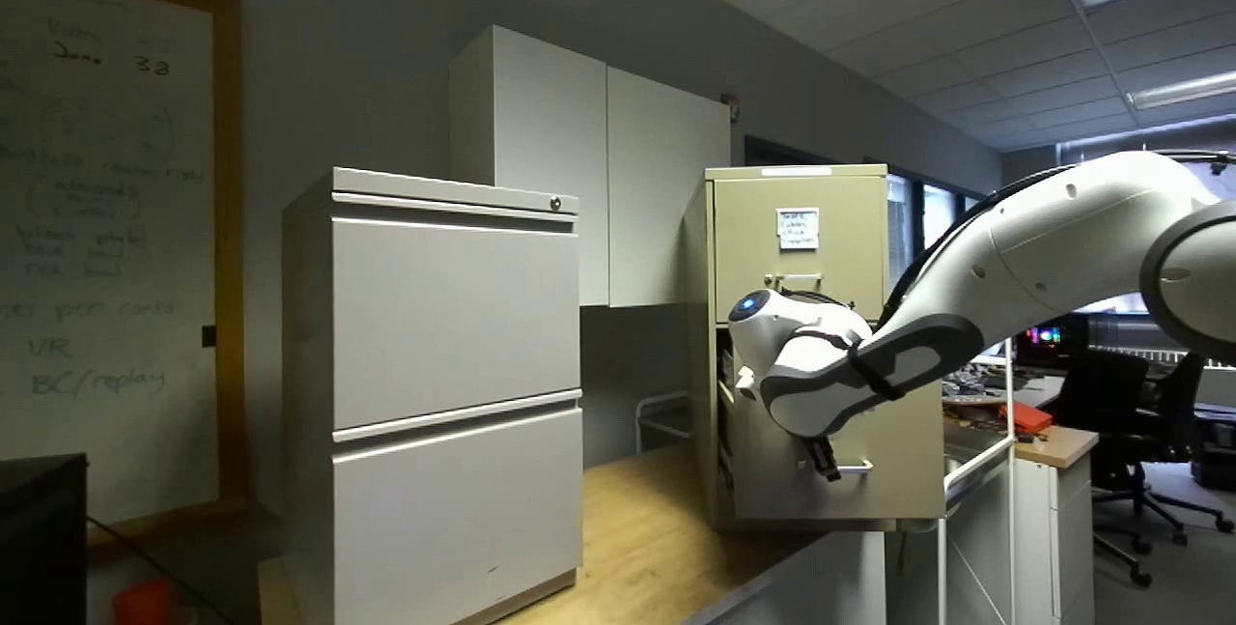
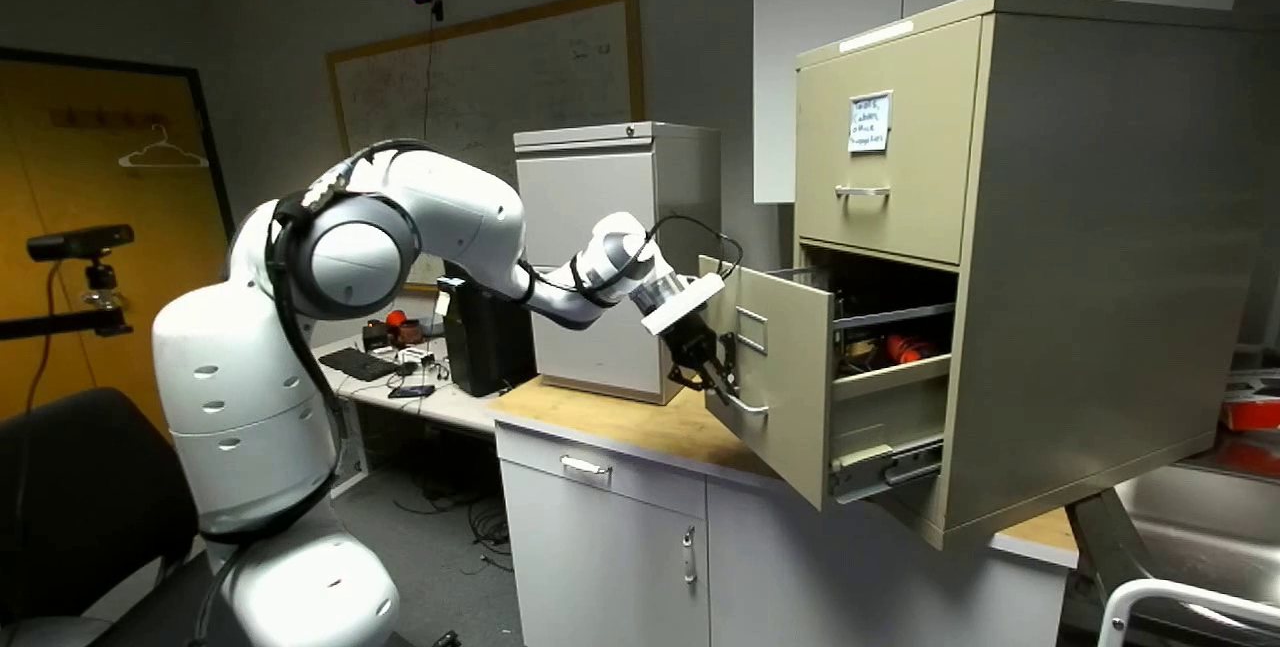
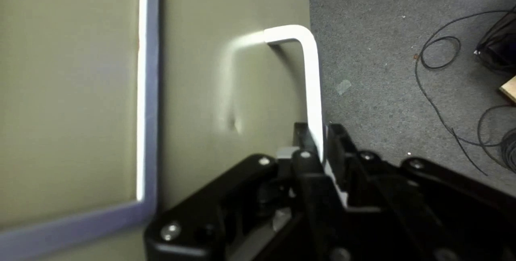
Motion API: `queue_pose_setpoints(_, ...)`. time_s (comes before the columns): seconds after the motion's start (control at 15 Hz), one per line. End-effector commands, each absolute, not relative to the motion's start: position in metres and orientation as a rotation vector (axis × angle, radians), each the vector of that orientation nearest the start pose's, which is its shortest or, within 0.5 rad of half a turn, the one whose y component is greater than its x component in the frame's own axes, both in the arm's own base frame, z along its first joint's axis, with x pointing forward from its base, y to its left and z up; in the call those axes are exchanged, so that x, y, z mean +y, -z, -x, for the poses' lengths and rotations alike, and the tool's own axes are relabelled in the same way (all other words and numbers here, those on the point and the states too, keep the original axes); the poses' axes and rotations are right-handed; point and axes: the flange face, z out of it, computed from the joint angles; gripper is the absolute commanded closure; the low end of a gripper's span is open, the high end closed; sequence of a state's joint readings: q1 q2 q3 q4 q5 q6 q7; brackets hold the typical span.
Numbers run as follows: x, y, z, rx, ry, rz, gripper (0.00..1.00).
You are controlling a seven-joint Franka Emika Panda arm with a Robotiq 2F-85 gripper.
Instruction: Open the bottom drawer of the cabinet to the right
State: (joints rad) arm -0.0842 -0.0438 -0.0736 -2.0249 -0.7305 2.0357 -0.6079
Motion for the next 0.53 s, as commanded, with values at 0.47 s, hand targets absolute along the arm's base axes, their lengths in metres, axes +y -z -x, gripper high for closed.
queue_pose_setpoints(0.47,-0.039,-0.438,-0.468,1.022,0.374,-2.414,0.92)
